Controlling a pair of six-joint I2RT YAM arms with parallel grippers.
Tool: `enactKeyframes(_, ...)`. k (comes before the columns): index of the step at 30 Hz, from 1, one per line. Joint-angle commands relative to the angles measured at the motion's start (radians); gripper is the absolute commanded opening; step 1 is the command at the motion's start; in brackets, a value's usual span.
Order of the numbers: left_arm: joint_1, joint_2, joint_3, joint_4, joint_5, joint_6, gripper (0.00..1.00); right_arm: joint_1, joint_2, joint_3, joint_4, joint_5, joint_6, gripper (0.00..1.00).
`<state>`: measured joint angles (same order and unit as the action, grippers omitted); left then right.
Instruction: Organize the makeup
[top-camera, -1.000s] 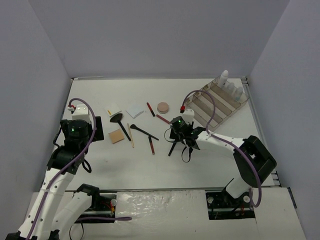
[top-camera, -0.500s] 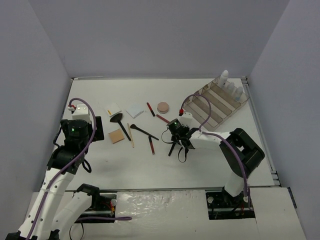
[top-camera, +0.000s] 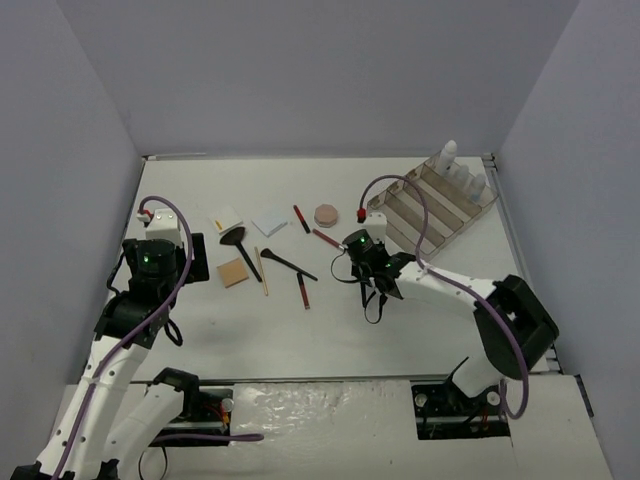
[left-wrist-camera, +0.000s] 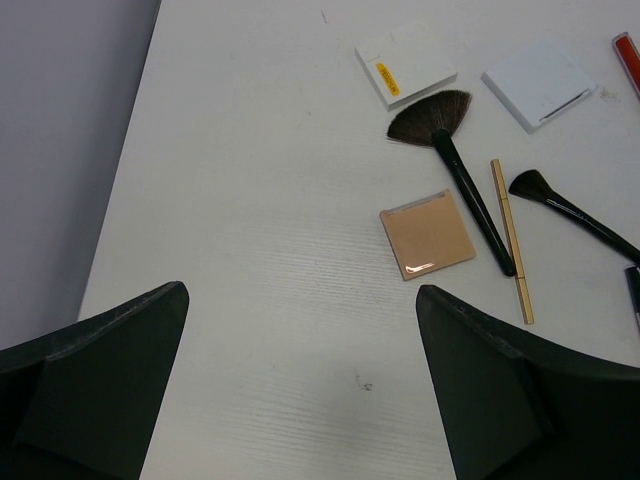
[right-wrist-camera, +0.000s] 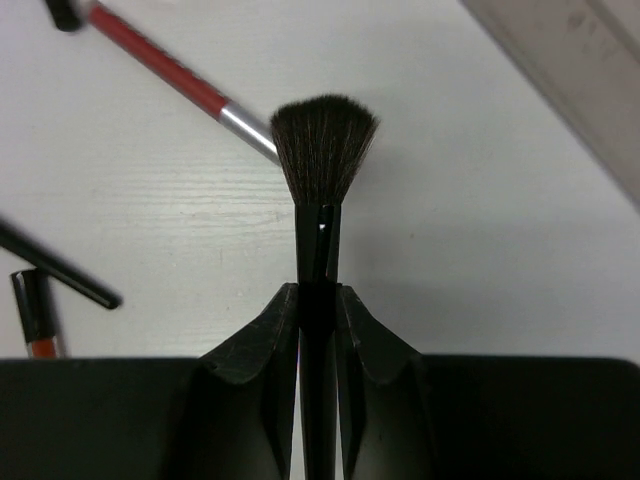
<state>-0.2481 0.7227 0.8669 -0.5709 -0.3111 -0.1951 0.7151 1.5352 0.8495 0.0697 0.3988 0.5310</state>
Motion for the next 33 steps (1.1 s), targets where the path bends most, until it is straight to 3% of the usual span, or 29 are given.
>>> enactKeyframes(1, 0.004, -0.004, 0.017, 0.047, -0.003, -0.009, 0.97, -0.063, -0.164, 0.113, -0.003, -0.039, -0.403, 0.00)
enactKeyframes(7, 0.004, -0.011, 0.015, 0.049, 0.001, -0.009, 0.97, -0.345, -0.149, 0.238, -0.001, -0.299, -0.776, 0.00)
enactKeyframes(12, 0.004, -0.009, 0.014, 0.048, 0.002, -0.007, 0.97, -0.479, -0.012, 0.388, -0.002, -0.348, -1.001, 0.00)
enactKeyframes(18, 0.004, -0.011, 0.016, 0.051, 0.008, -0.007, 0.97, -0.582, 0.202, 0.578, 0.030, -0.384, -1.135, 0.00)
enactKeyframes(22, 0.004, -0.024, 0.017, 0.051, 0.011, -0.007, 0.97, -0.644, 0.271, 0.611, 0.072, -0.380, -1.253, 0.00)
enactKeyframes(33, 0.005, -0.034, 0.018, 0.054, 0.005, -0.003, 0.97, -0.767, 0.401, 0.637, 0.114, -0.560, -1.282, 0.06)
